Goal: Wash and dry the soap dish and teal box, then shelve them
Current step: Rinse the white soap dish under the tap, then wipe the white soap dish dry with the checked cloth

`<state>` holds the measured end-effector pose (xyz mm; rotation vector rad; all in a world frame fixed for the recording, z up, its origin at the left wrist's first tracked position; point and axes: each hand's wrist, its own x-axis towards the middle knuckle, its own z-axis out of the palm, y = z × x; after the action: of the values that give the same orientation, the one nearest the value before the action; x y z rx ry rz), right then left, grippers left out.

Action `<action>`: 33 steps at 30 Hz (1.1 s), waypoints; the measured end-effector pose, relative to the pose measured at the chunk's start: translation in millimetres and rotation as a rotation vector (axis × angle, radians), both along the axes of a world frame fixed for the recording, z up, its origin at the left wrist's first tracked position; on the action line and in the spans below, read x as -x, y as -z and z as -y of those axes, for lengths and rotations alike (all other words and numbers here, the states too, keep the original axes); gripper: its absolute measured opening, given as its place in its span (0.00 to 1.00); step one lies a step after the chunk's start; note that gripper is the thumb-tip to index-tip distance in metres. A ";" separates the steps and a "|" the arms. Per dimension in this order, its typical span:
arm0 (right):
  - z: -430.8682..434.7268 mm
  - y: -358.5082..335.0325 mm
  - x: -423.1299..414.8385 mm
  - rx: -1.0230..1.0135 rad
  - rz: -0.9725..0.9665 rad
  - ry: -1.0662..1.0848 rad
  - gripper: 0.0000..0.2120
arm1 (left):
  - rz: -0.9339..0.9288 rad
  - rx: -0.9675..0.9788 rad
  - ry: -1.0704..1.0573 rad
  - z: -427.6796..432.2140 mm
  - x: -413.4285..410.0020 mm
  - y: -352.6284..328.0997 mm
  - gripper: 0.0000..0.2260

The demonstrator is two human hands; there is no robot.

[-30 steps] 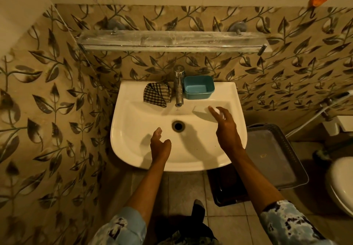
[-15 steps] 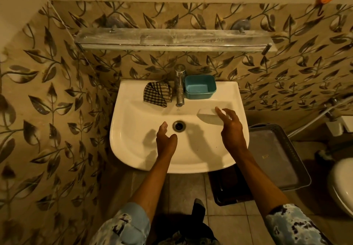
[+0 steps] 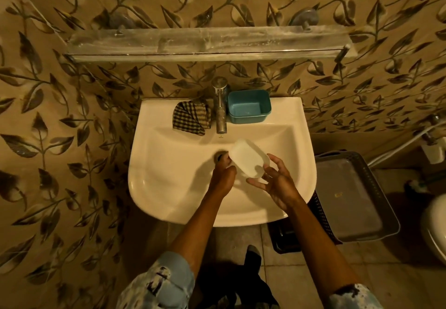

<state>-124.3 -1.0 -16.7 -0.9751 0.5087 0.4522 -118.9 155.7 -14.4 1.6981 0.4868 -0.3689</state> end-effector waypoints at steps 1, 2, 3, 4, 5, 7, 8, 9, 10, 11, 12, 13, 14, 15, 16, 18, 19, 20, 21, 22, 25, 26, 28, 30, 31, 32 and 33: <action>-0.3 1.8 -1.1 -0.060 -0.033 -0.013 0.19 | -0.002 -0.003 -0.025 -0.2 -2.2 2.6 0.24; -1.6 2.9 -1.5 -0.116 -0.056 -0.037 0.16 | -0.011 -0.012 -0.041 -1.7 -3.4 5.4 0.26; -3.4 4.5 -2.1 -0.174 -0.077 -0.067 0.12 | -0.033 -0.029 -0.035 -2.4 -5.0 8.3 0.27; -5.6 5.7 -3.0 -0.230 -0.094 -0.109 0.12 | -0.049 -0.039 -0.011 -2.3 -5.7 10.3 0.28; -7.6 8.5 -4.2 -0.277 -0.121 -0.149 0.17 | -0.057 -0.036 0.024 -2.0 -5.4 11.7 0.28; -12.0 13.8 -8.0 -0.362 -0.177 -0.184 0.27 | -0.056 -0.032 0.121 -4.2 -4.5 11.9 0.25; -13.5 15.9 -11.4 -0.400 -0.194 -0.187 0.30 | -0.047 -0.061 0.157 -7.5 -6.6 13.3 0.22; -13.8 17.9 -14.6 -0.413 -0.212 -0.180 0.32 | -0.014 -0.120 0.161 -13.3 -10.7 15.8 0.18; -13.1 20.3 -17.7 -0.420 -0.226 -0.168 0.33 | 0.055 -0.235 0.138 -22.0 -16.1 19.2 0.15; -11.8 21.7 -20.9 -0.413 -0.237 -0.148 0.34 | 0.135 -0.384 0.091 -32.9 -22.6 21.4 0.13; -10.0 23.0 -23.5 -0.414 -0.241 -0.132 0.33 | 0.218 -0.530 0.033 -46.7 -30.0 20.8 0.13; -7.2 25.1 -25.8 -0.410 -0.243 -0.122 0.33 | 0.251 -0.619 -0.050 -59.7 -38.9 15.5 0.12; -4.1 27.5 -27.4 -0.409 -0.248 -0.115 0.32 | 0.260 -0.659 -0.134 -72.1 -49.9 8.2 0.13; -0.7 29.8 -28.6 -0.415 -0.249 -0.111 0.31 | 0.267 -0.711 -0.181 -83.7 -63.0 2.4 0.14; 2.1 31.1 -29.1 -0.429 -0.247 -0.112 0.30 | 0.281 -0.779 -0.189 -93.9 -77.1 -1.6 0.17; 7.4 31.7 -28.3 -0.441 -0.236 -0.116 0.28 | 0.257 -0.887 -0.158 -109.7 -106.0 -7.6 0.21; 9.9 31.6 -27.7 -0.437 -0.228 -0.116 0.27 | 0.211 -0.903 -0.150 -114.3 -120.2 -10.0 0.24; 11.9 31.8 -27.0 -0.438 -0.220 -0.115 0.27 | 0.155 -0.909 -0.144 -118.1 -132.1 -9.9 0.27; 13.9 32.3 -26.3 -0.442 -0.214 -0.111 0.27 | 0.088 -0.916 -0.130 -120.4 -141.8 -8.7 0.30; 15.3 31.8 -25.5 -0.447 -0.210 -0.108 0.28 | 0.025 -0.935 -0.114 -121.7 -149.6 -6.9 0.34; 20.0 32.2 -23.9 -0.482 -0.179 -0.113 0.30 | -0.126 -1.008 -0.083 -119.5 -161.0 -1.5 0.41; 20.9 31.5 -23.3 -0.509 -0.162 -0.108 0.31 | -0.157 -1.017 -0.081 -118.1 -162.6 -0.4 0.41; 22.0 28.4 -22.0 -0.598 -0.123 -0.083 0.31 | -0.192 -1.020 -0.091 -115.8 -162.3 2.0 0.39; 23.6 24.5 -21.5 -0.678 -0.089 -0.032 0.31 | -0.164 -1.035 -0.104 -112.1 -158.0 3.9 0.34; 24.5 21.8 -22.1 -0.693 -0.070 -0.019 0.31 | -0.112 -1.043 -0.130 -109.6 -153.9 4.4 0.31; 24.8 19.0 -23.3 -0.691 -0.051 -0.022 0.31 | -0.039 -1.038 -0.175 -107.2 -147.9 3.5 0.27; 25.7 16.0 -24.4 -0.680 -0.031 -0.029 0.31 | 0.055 -1.013 -0.232 -104.5 -139.8 0.9 0.25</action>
<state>-99.9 -26.7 -32.7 -0.3215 0.3299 0.6144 20.9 260.2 -15.3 2.5703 0.9123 0.1436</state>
